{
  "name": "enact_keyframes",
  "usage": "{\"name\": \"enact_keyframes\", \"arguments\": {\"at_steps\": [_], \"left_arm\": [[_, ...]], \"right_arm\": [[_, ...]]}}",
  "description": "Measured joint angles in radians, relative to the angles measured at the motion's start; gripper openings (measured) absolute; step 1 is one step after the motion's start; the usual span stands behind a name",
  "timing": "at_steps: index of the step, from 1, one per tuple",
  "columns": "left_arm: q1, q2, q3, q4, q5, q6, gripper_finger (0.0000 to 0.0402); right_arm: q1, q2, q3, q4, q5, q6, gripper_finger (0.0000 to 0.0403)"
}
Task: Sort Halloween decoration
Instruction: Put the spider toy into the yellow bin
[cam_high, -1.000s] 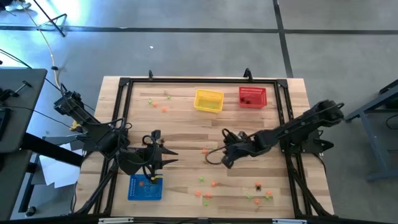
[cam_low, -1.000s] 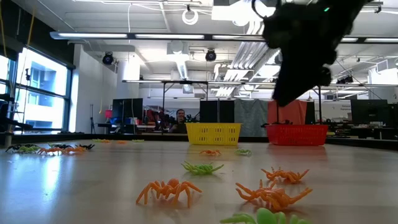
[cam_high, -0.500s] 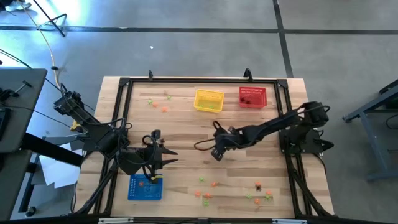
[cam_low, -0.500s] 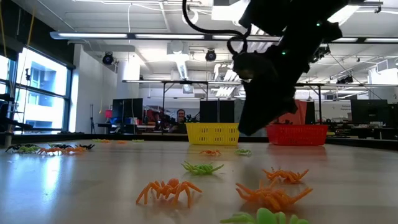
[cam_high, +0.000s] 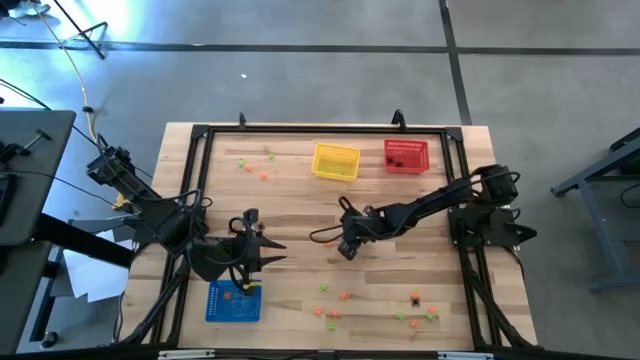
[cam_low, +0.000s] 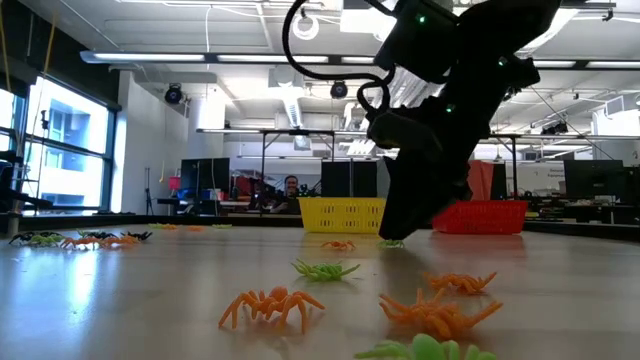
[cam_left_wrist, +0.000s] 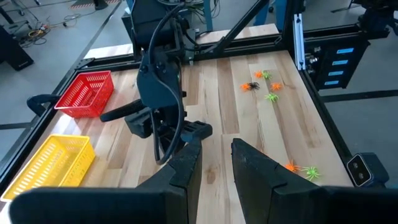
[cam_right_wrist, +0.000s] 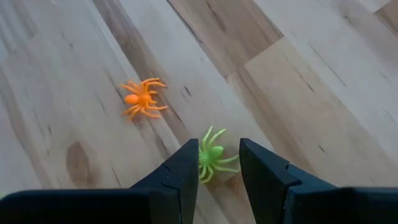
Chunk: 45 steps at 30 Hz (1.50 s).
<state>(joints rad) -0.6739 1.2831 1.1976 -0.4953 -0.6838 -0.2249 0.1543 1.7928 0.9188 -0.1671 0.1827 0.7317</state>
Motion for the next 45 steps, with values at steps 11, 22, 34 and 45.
{"name": "enact_keyframes", "arguments": {"at_steps": [11,22,34,45], "left_arm": [[0.000,0.000,0.000,0.000,0.000,0.000,0.0074],[0.000,0.000,0.000,0.000,0.000,0.000,0.0074],[0.000,0.000,0.000,0.000,0.000,0.000,0.0074],[0.000,0.000,0.000,0.000,0.000,0.000,0.0074]], "right_arm": [[-0.036,0.061,0.005,0.033,-0.068,-0.018,0.0115],[-0.044,0.084,0.008,0.031,-0.089,-0.044,0.0102],[-0.064,0.084,0.005,0.037,-0.159,-0.060,0.0007],[-0.088,-0.009,-0.008,0.003,-0.206,-0.087,0.0000]]}}
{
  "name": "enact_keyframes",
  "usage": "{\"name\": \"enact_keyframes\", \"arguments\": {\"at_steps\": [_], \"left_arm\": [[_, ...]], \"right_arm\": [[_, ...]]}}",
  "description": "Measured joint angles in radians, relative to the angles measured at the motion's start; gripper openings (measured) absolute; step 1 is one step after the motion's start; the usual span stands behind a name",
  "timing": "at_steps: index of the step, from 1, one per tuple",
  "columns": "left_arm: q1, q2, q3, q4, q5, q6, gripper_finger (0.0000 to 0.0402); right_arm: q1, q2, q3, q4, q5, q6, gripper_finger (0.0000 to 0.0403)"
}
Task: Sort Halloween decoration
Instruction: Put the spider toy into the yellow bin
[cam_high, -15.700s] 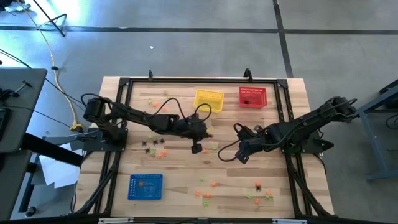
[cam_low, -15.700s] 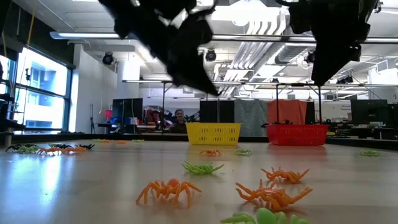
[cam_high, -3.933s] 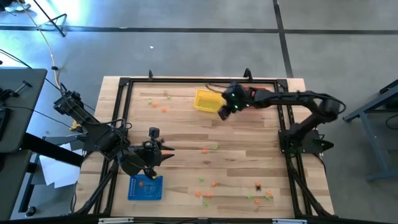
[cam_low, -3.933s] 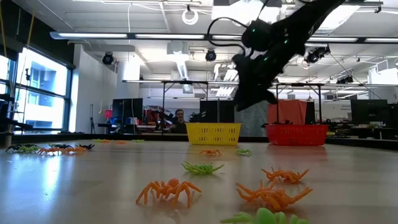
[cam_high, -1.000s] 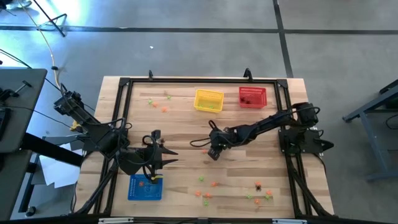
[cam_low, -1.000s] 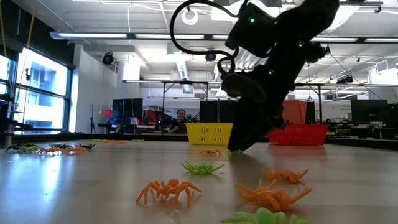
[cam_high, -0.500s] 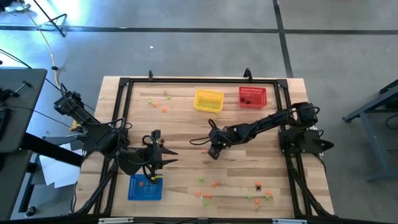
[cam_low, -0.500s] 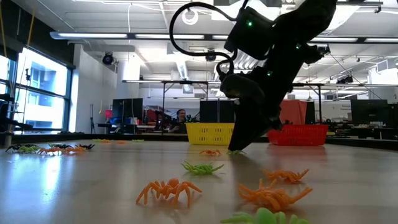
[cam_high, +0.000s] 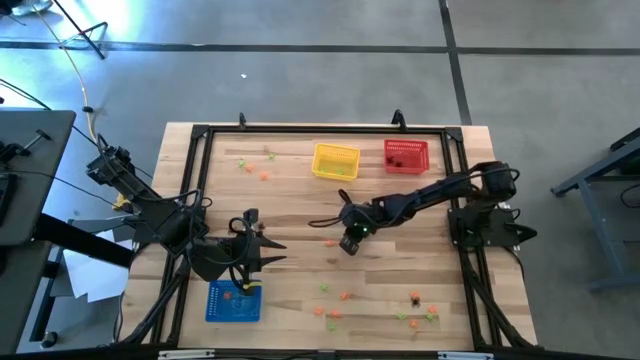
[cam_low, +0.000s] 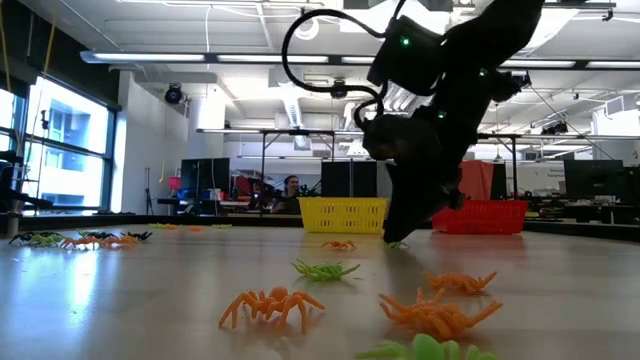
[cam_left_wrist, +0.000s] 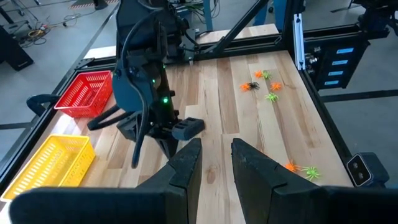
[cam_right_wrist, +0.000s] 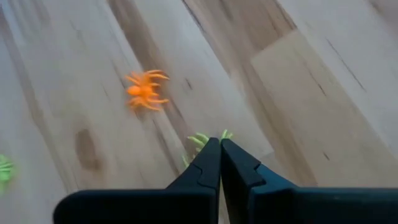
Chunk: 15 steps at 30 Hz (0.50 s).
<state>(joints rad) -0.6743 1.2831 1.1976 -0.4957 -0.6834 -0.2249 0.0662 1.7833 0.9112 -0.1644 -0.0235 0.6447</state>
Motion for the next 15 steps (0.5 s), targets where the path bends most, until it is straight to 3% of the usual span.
{"name": "enact_keyframes", "arguments": {"at_steps": [15], "left_arm": [[0.000,0.000,0.000,0.000,0.000,0.000,0.0074]], "right_arm": [[0.020,-0.058,0.004,0.020,-0.023,0.005,0.0000]]}}
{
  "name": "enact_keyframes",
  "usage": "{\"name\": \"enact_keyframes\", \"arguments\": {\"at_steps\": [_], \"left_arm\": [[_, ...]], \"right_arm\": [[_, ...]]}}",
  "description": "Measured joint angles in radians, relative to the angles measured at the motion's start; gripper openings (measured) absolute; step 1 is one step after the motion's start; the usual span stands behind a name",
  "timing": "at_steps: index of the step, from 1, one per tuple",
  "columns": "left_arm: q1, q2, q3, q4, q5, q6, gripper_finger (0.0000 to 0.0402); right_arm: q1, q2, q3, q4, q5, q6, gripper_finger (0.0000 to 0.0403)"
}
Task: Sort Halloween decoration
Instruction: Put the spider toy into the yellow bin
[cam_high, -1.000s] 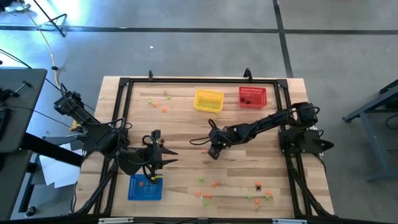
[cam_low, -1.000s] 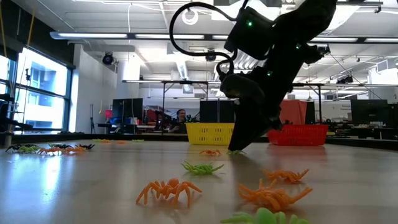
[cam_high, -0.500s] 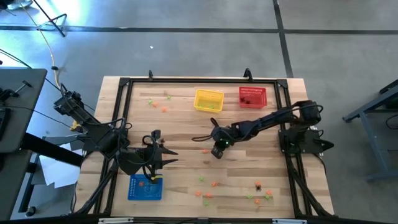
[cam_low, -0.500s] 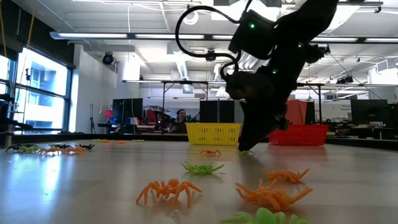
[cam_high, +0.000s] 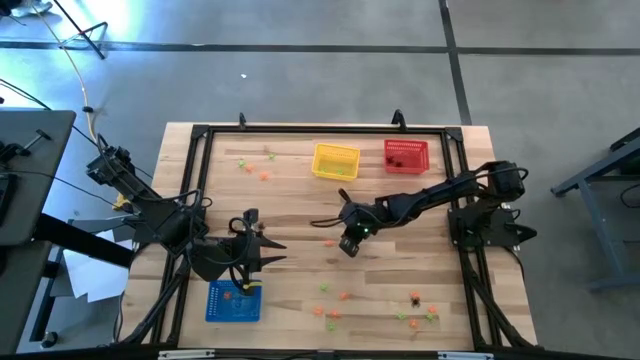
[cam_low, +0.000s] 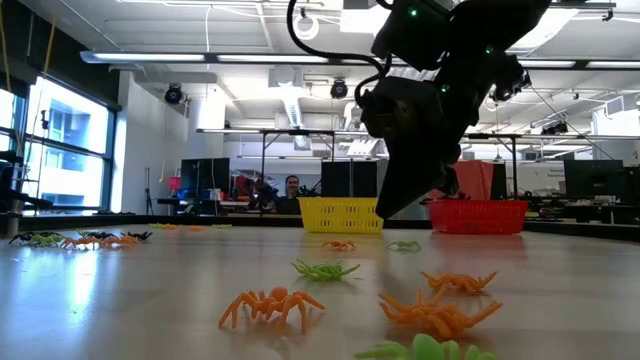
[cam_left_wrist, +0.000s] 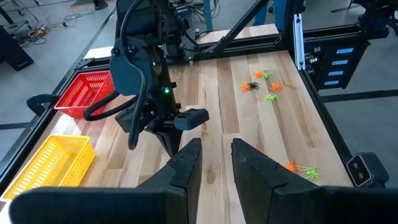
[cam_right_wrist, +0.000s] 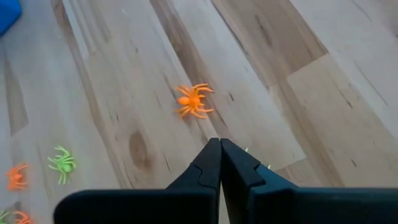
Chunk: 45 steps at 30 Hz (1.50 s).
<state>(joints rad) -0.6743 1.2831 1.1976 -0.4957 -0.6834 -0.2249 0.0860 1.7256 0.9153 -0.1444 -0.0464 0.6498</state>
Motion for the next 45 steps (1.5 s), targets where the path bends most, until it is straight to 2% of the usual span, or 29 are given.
{"name": "enact_keyframes", "arguments": {"at_steps": [5,8,12,15,23,29,39,45], "left_arm": [[0.000,0.000,0.000,0.000,0.000,0.000,0.0074],[0.000,0.000,0.000,0.000,0.000,0.000,0.0074],[0.000,0.000,0.000,0.000,0.000,0.000,0.0074],[0.000,0.000,0.000,0.000,0.000,0.000,0.0074],[0.000,0.000,0.000,0.000,0.000,0.000,0.0074],[0.000,0.000,0.000,0.000,0.000,0.000,0.0074],[0.000,0.000,0.000,0.000,0.000,0.000,0.0074],[0.000,0.000,0.000,0.000,0.000,0.000,0.0074]], "right_arm": [[0.007,-0.001,0.002,-0.011,-0.004,0.003,0.0000],[0.008,-0.003,0.002,-0.078,-0.025,0.016,0.0000],[0.010,-0.003,0.002,-0.138,-0.002,0.052,0.0007],[0.010,-0.003,0.002,-0.125,-0.008,0.053,0.0027],[0.010,-0.003,0.003,-0.103,-0.029,0.050,0.0113],[0.010,0.002,0.003,-0.082,0.041,0.028,0.0150],[-0.007,0.090,0.009,-0.060,0.046,0.028,0.0161],[-0.002,0.099,0.010,-0.105,0.043,0.022,0.0161]]}}
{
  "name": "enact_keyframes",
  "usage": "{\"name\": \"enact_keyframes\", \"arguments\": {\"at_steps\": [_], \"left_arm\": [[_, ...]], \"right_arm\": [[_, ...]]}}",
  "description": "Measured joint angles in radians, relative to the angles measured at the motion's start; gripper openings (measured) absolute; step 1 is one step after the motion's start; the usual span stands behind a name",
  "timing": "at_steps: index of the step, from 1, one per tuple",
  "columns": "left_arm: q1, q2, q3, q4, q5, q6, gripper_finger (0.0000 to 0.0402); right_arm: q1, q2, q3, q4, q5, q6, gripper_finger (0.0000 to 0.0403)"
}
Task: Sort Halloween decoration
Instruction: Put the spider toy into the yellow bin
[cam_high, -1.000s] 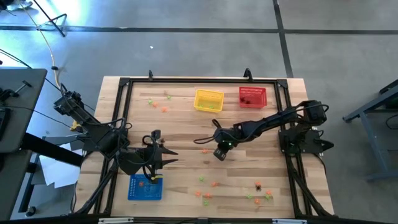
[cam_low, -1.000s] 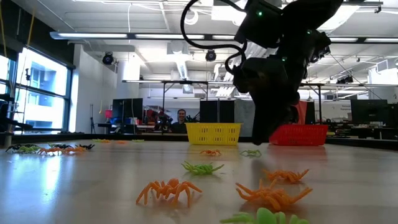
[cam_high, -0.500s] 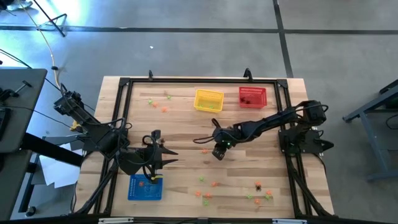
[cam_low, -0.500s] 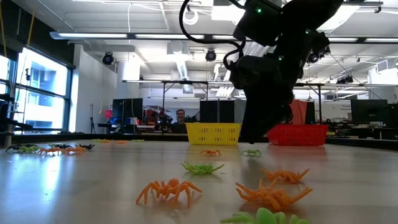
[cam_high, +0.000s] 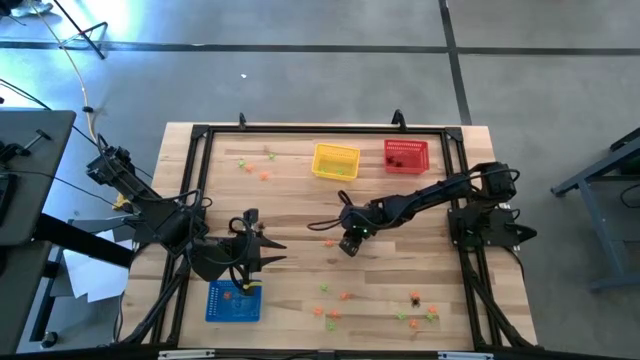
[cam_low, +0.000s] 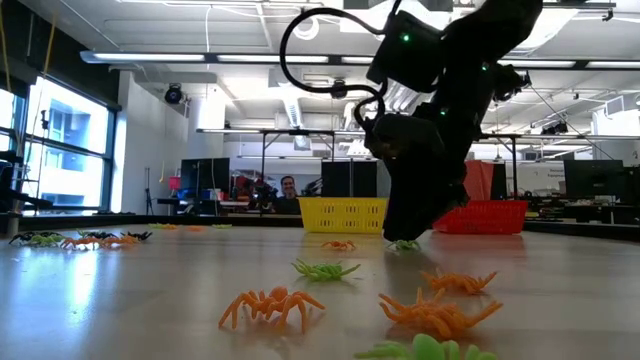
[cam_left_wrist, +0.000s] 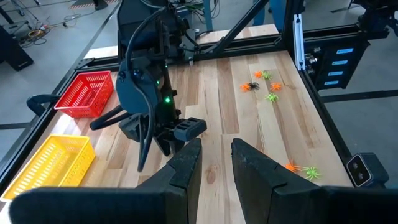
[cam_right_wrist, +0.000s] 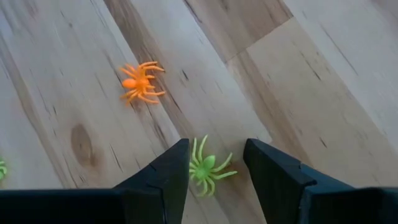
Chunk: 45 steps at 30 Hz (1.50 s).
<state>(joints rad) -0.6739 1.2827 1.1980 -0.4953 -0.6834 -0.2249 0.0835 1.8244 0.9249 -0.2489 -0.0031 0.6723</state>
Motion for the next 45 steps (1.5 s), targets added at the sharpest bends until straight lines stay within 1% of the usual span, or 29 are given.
{"name": "enact_keyframes", "arguments": {"at_steps": [7,14,18,42,45], "left_arm": [[0.000,0.000,0.000,0.000,0.000,0.000,0.0074],[0.000,0.000,0.000,0.000,0.000,0.000,0.0074],[0.000,0.000,0.000,0.000,0.000,0.000,0.0074],[0.001,0.006,0.000,0.006,0.003,-0.001,0.0074],[0.015,0.006,0.000,0.011,0.005,-0.029,0.0074]], "right_arm": [[0.016,0.000,0.000,-0.011,-0.008,-0.065,0.0161],[0.008,0.000,-0.002,-0.009,-0.016,-0.072,0.0161],[0.008,0.000,-0.003,-0.008,-0.016,-0.105,0.0161],[0.008,0.000,-0.004,-0.002,-0.016,-0.093,0.0161],[0.008,0.000,-0.004,-0.002,-0.021,-0.093,0.0161]]}}
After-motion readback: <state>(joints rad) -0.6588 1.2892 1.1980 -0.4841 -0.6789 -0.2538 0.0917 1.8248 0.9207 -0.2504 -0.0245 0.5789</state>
